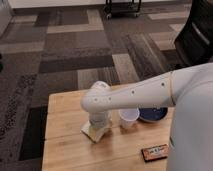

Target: Wipe the white sponge on the table

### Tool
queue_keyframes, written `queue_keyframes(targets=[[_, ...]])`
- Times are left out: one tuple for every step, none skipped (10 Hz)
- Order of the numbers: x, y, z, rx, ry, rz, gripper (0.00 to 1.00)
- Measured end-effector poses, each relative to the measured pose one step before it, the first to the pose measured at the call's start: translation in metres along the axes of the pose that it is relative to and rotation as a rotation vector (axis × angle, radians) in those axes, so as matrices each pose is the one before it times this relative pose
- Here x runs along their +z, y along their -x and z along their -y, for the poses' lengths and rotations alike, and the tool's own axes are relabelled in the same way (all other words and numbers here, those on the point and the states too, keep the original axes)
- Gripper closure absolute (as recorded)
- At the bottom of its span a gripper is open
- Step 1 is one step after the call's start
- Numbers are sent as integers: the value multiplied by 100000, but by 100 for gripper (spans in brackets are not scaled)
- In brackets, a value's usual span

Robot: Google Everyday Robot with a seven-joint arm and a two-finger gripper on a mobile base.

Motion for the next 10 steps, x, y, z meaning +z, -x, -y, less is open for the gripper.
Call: queue_keyframes(targets=[[-18, 67, 14, 22, 8, 177, 20], [194, 254, 4, -448, 184, 570, 22], [286, 131, -85, -435, 355, 160, 29], [207, 85, -68, -355, 323, 161, 38], [211, 146, 72, -625, 20, 247, 53], [44, 251, -4, -748, -113, 356, 65], [-9, 183, -36, -830, -284, -74, 73], [49, 270, -156, -1384, 81, -333, 87], [148, 262, -326, -1461, 394, -634, 97], [264, 501, -534, -1496, 1104, 84, 100]])
